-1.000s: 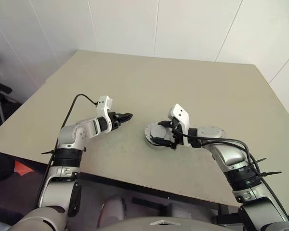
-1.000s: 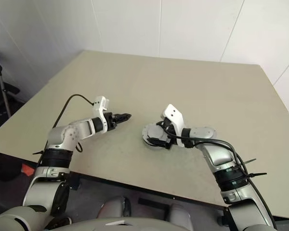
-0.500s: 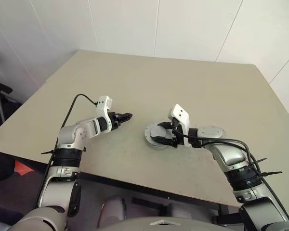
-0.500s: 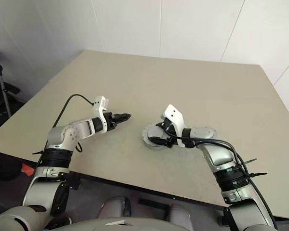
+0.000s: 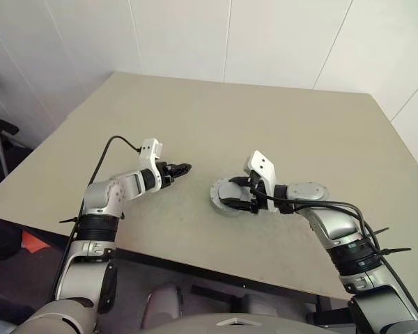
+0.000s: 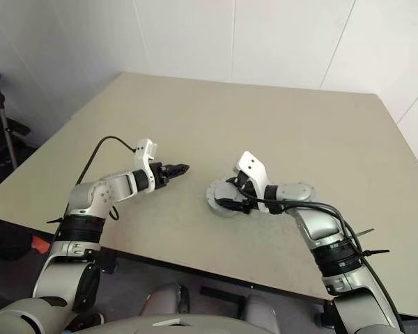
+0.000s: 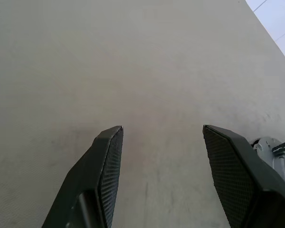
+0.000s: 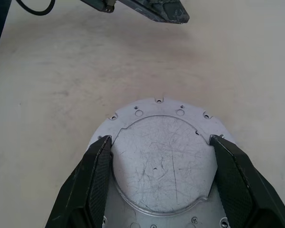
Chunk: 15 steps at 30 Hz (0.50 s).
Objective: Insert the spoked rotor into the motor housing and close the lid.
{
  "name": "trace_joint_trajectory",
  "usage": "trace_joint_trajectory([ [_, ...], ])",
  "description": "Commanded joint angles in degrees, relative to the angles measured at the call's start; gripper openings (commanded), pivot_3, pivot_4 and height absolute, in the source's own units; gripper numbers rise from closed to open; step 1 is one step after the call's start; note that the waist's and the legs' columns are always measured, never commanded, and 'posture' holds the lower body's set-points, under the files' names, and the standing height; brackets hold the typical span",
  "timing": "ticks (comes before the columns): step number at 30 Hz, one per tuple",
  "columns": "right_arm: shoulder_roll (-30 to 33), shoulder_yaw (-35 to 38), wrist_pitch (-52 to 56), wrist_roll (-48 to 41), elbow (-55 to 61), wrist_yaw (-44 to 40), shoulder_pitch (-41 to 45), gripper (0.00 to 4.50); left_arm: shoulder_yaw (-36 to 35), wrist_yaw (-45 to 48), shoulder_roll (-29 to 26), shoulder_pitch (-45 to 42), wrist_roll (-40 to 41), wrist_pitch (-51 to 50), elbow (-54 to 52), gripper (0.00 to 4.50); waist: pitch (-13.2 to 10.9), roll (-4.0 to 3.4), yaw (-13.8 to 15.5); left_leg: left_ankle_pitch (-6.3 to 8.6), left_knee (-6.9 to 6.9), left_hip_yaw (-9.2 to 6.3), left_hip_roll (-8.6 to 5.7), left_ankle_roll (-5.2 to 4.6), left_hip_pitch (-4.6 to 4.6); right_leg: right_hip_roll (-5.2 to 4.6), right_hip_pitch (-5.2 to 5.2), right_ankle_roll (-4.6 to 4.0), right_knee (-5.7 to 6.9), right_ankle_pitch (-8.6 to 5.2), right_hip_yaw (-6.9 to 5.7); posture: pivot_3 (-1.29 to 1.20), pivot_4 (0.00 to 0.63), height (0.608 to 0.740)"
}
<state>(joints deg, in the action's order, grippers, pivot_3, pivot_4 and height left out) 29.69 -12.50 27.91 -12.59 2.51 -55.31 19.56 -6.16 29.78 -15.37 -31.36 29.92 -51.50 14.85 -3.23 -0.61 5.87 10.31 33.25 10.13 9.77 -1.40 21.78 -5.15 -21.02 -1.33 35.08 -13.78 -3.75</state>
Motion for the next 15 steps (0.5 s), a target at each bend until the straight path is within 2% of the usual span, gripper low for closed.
trace_joint_trajectory([
  [1, 0.7, 0.9, -0.7, -1.2, 2.4, -1.0, 0.5, 3.16, -0.1, 0.4, -0.1, -1.1, -0.1, 0.7, -1.2, 2.82, 0.0, 0.0, -0.1, 0.0, 0.0, 0.0, 0.0, 0.0, 0.01, 0.0, -0.01, 0.0, 0.0, 0.0, 0.0, 0.0, 0.0, 0.74],
  [15, -1.3, 0.2, -2.4, 1.5, -3.2, 1.2, 1.6, 3.16, -0.2, 0.2, 0.0, -0.7, 0.0, 0.4, -1.7, 2.82, 0.0, 0.0, -0.2, -0.01, -0.01, 0.0, 0.01, 0.01, -0.06, 0.0, 0.03, 0.0, 0.01, 0.0, 0.0, 0.0, 0.0, 0.74],
])
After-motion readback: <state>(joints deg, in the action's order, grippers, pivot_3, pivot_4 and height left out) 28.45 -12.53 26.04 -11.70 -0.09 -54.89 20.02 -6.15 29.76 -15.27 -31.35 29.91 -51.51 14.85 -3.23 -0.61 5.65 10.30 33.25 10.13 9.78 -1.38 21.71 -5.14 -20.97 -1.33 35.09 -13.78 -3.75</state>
